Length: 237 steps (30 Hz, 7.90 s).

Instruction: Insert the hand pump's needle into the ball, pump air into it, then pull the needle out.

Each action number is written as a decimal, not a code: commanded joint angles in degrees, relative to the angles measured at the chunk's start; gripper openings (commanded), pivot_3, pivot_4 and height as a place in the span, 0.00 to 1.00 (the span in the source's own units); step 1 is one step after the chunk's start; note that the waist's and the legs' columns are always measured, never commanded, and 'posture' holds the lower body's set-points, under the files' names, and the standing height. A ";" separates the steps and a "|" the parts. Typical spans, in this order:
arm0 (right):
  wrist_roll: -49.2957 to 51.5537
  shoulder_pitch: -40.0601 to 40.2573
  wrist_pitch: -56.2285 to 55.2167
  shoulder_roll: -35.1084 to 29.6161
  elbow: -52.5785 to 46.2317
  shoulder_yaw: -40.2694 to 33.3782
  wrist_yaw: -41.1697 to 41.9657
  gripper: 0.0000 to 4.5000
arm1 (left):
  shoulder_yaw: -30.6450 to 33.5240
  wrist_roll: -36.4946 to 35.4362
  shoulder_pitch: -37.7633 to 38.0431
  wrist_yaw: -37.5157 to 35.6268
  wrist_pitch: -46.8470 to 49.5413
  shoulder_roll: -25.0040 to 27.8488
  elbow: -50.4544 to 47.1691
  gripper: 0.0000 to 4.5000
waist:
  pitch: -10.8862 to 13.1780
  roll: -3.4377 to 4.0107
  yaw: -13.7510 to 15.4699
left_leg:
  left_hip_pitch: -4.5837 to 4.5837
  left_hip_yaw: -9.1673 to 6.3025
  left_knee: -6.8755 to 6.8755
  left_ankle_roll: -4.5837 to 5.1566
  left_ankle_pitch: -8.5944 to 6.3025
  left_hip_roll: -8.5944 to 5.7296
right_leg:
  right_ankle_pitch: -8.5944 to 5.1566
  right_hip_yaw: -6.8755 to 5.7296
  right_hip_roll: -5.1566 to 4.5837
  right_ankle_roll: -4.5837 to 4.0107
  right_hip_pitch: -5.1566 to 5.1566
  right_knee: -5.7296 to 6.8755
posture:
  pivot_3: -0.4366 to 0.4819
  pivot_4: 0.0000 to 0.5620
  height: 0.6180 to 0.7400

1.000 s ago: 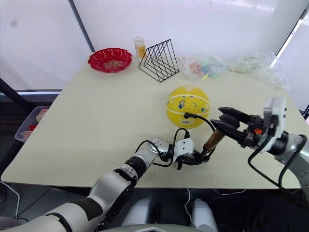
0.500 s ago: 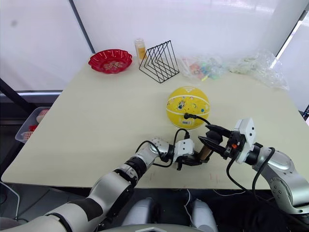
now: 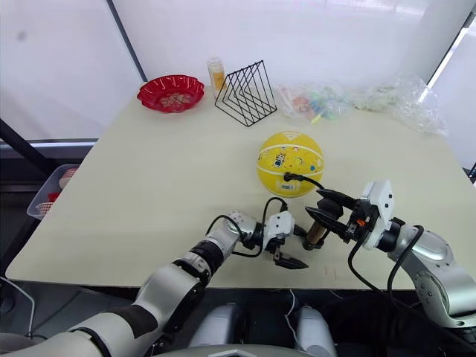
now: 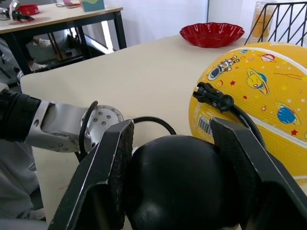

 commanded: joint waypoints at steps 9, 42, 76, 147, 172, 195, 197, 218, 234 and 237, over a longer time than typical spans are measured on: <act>-1.10 0.03 3.48 0.07 0.56 -0.47 -0.86 0.45 | 5.06 -11.64 6.63 -10.39 5.67 9.33 -22.66 1.00 | 0.11 0.16 0.24 | -0.49 0.14 0.00 0.01 0.01 -0.27 | 0.02 0.08 -0.17 0.03 -0.41 -0.04 | 0.48 0.27 0.97; 15.01 -8.73 15.73 -10.05 -6.46 -17.81 -1.73 0.45 | 11.84 -34.36 24.54 -14.44 26.16 33.07 -64.45 1.00 | 1.15 0.84 0.11 | -0.48 1.09 -0.01 0.21 -0.11 -0.31 | 0.22 1.36 0.10 0.38 -1.07 0.14 | 0.48 0.27 0.97; -46.50 -18.03 -50.22 -15.81 29.18 8.46 1.80 0.45 | 15.35 -39.43 27.28 -6.14 34.11 34.57 -73.48 1.00 | 1.30 0.73 0.02 | -0.37 1.21 0.01 -0.34 0.23 -0.25 | 0.19 1.51 0.63 0.44 -1.05 0.27 | 0.48 0.27 0.97; -15.65 9.30 -13.60 4.34 -10.86 -2.83 -11.13 0.99 | 9.60 -14.26 -21.11 21.45 21.11 5.17 -14.10 1.00 | 1.46 0.43 0.14 | -0.40 0.68 0.19 -0.29 0.24 -0.46 | 0.37 1.45 0.98 0.68 -0.82 0.38 | 0.48 0.27 0.97; -47.69 -14.52 -9.11 3.01 0.83 13.96 -20.65 0.99 | 9.33 -12.19 -20.16 22.61 21.48 2.41 -13.77 1.00 | 1.45 0.44 0.26 | -0.45 0.64 0.25 -0.41 0.31 -0.52 | 0.37 1.38 0.96 0.69 -0.81 0.42 | 0.48 0.27 0.97; -48.05 -13.06 -14.32 2.95 0.47 11.06 -18.50 0.08 | 8.46 -10.00 -19.15 24.52 19.22 1.98 -10.71 1.00 | 1.44 0.43 0.57 | -0.46 0.63 0.26 -0.55 0.39 -0.54 | 0.38 1.35 0.94 0.69 -0.79 0.42 | 0.48 0.27 0.97; -47.57 -12.52 -14.18 2.62 -0.38 10.63 -17.86 0.08 | 8.24 -9.60 -19.12 24.58 18.80 1.98 -10.35 1.00 | 1.44 0.43 0.63 | -0.47 0.62 0.27 -0.55 0.39 -0.54 | 0.38 1.35 0.94 0.69 -0.79 0.42 | 0.48 0.27 0.97; -45.89 -6.20 -9.03 1.59 -9.50 6.82 -15.06 0.08 | 6.85 -7.36 -17.69 26.07 14.68 1.74 -5.42 1.00 | 1.38 0.38 1.57 | -0.42 0.56 0.27 -0.47 0.35 -0.56 | 0.37 1.30 0.93 0.69 -0.71 0.38 | 0.48 0.27 0.97; -45.86 -1.67 -12.96 1.54 -5.35 5.25 -16.42 0.08 | 9.04 -9.64 -19.44 25.17 13.17 1.33 -6.35 1.00 | 1.30 0.25 1.28 | -0.27 0.47 0.94 -0.28 0.23 -0.37 | 0.24 1.27 0.98 0.42 -0.58 1.06 | 0.48 0.27 0.97; -46.36 -0.92 -15.55 1.70 -2.27 5.02 -17.72 0.08 | 10.16 -11.00 -20.22 23.85 13.06 1.32 -8.12 1.00 | 1.31 0.24 1.13 | -0.31 0.51 0.94 -0.28 0.23 -0.38 | 0.25 1.30 0.98 0.42 -0.62 1.06 | 0.48 0.27 0.97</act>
